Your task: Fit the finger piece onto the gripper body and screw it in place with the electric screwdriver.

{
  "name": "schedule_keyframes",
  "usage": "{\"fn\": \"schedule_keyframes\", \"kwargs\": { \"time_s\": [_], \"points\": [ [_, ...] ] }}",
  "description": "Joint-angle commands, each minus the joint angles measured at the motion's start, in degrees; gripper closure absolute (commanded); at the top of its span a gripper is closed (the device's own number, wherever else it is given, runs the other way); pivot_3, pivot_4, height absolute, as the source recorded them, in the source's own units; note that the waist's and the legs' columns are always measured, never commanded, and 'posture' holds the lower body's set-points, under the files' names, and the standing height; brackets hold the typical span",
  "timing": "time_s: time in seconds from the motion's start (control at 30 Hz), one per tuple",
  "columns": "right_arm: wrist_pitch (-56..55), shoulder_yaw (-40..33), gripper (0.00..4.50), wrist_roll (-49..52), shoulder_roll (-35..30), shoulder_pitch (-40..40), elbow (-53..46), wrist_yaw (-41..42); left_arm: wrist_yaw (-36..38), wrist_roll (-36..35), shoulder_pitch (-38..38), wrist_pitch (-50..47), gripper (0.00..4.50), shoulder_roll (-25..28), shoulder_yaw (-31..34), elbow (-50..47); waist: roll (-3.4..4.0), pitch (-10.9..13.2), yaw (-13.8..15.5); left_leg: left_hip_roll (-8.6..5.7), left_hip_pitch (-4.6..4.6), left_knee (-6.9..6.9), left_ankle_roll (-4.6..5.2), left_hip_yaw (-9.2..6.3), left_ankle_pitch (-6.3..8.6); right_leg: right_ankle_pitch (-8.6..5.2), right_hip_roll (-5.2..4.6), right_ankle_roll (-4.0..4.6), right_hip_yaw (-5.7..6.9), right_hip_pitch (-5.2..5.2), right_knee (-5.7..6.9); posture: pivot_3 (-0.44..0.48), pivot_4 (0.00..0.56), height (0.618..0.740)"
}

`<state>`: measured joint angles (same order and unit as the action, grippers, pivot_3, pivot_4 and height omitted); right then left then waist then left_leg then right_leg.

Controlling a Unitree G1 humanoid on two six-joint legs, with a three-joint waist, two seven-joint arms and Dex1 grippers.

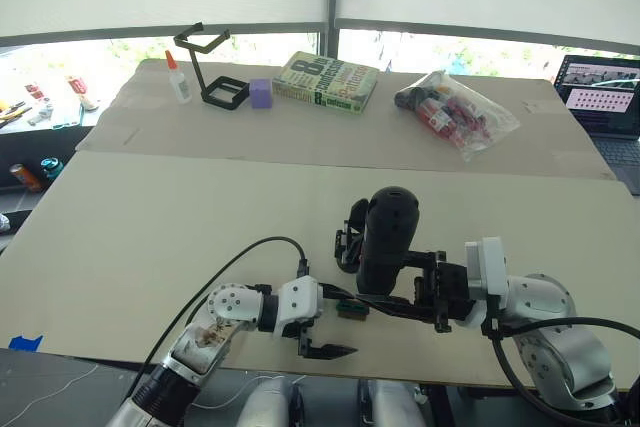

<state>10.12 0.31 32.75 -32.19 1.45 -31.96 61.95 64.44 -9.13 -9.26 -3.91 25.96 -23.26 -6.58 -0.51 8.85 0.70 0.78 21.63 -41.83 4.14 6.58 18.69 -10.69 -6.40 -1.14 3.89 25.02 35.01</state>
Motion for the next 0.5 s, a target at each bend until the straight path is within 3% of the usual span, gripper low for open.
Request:
{"fn": "schedule_keyframes", "kwargs": {
  "time_s": [0.03, 0.5],
  "points": [
    [-2.6, -0.4, 2.57, 0.8, 0.3, 1.5, -1.5, 0.0, 0.6, 0.0, 1.1, -0.1, 0.00, 0.6, -1.1, 0.2, 0.00, 0.0, 0.0, 0.00, 0.00, 0.00, 0.00, 0.00, 0.00, 0.00, 0.00, 0.00, 0.00, 0.00, 0.00, 0.000, 0.150, 0.740],
    [-1.8, -0.8, 2.57, 1.3, -1.8, 1.2, -2.2, 0.8, -1.2, 0.3, 0.4, 2.5, 0.00, -1.2, 0.4, 4.6, 0.03, 0.0, 0.2, 0.00, -0.11, 0.00, 0.01, -0.01, 0.01, 0.00, -0.03, 0.00, 0.00, -0.09, 0.00, 0.000, 0.150, 0.740]
  ]
}}
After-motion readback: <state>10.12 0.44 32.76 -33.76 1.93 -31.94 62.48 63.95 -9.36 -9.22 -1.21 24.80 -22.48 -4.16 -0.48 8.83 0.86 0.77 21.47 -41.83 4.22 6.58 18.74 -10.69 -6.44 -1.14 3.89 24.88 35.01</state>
